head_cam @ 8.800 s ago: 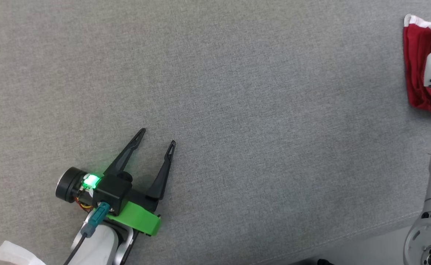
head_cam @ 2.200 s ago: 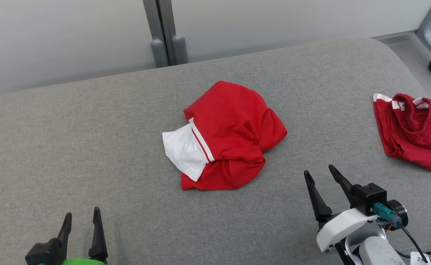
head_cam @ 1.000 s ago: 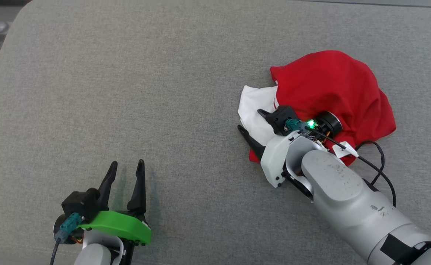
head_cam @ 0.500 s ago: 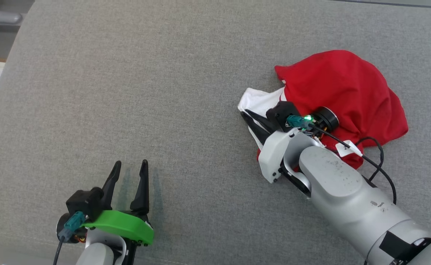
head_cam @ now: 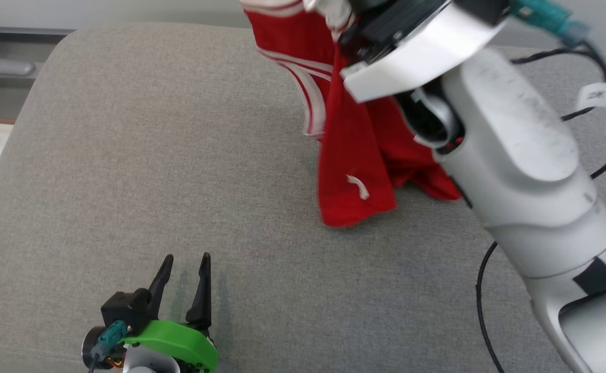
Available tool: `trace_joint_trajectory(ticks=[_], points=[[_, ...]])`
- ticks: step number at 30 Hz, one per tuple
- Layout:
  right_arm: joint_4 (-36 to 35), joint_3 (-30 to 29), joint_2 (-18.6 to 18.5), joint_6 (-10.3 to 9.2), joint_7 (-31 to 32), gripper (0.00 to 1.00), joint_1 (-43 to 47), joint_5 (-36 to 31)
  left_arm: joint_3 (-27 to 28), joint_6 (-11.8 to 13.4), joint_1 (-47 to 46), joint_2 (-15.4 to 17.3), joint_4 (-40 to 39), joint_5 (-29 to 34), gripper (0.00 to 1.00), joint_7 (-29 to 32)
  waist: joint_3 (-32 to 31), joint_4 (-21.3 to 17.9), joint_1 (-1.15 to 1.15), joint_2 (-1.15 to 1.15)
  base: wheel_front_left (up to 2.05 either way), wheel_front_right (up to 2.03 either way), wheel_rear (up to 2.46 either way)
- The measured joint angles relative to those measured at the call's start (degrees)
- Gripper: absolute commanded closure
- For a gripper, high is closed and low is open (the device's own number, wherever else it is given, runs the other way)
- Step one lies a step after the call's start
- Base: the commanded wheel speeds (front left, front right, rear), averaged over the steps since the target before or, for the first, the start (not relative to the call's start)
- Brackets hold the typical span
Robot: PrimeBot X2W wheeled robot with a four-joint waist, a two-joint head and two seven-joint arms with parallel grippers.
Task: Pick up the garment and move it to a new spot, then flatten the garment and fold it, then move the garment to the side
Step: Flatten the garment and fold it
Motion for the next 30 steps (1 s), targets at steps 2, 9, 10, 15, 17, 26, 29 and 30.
trace_joint_trajectory(ticks=[2,9,10,15,17,26,29,30], points=[[-2.66,-4.33,-0.11,0.0,0.0,1.0,-1.23,-0.55,0.38,0.0,0.66,0.01,0.24,0.51,0.0,0.01,-0.89,-0.45,0.0,0.0,0.0,0.0,0.0],[-4.14,-18.27,-0.11,0.01,-0.02,1.0,0.98,-6.45,2.14,0.0,2.57,-0.22,0.4,2.18,0.0,0.0,-3.18,-3.49,0.0,0.0,0.0,0.0,0.0],[-3.42,-19.4,-0.13,0.0,-0.02,1.0,2.73,-8.26,2.52,0.0,2.81,-0.34,0.36,2.37,0.0,0.01,-3.41,-4.07,0.0,0.0,0.0,0.0,0.0],[2.11,-25.49,0.07,0.02,-0.08,1.0,14.77,-16.97,3.34,0.0,2.87,-0.48,-0.27,2.71,0.0,0.0,-3.83,-6.79,0.0,0.0,0.0,0.0,0.0],[5.54,-31.09,-0.03,0.02,-0.08,0.74,21.62,-21.28,3.03,0.0,2.79,-0.52,-0.69,2.85,0.0,0.01,-3.65,-7.93,0.0,0.0,0.0,0.0,0.0],[10.95,-50.31,-0.1,-0.01,-0.07,0.0,35.96,-31.47,0.18,0.0,1.02,0.4,-1.86,2.34,0.0,0.01,-1.48,-10.61,0.0,0.0,0.0,0.0,0.0],[9.89,-50.14,-0.09,0.0,-0.08,0.0,37.55,-31.22,-0.7,0.0,0.63,0.54,-2.0,2.03,0.0,0.0,-1.18,-11.5,0.0,0.0,0.0,0.0,0.0],[9.47,-49.9,-0.08,-0.01,-0.08,0.0,37.95,-31.05,-1.24,0.0,0.55,0.55,-2.01,1.91,0.0,0.0,-1.13,-11.81,0.0,0.0,0.0,0.0,0.0]])
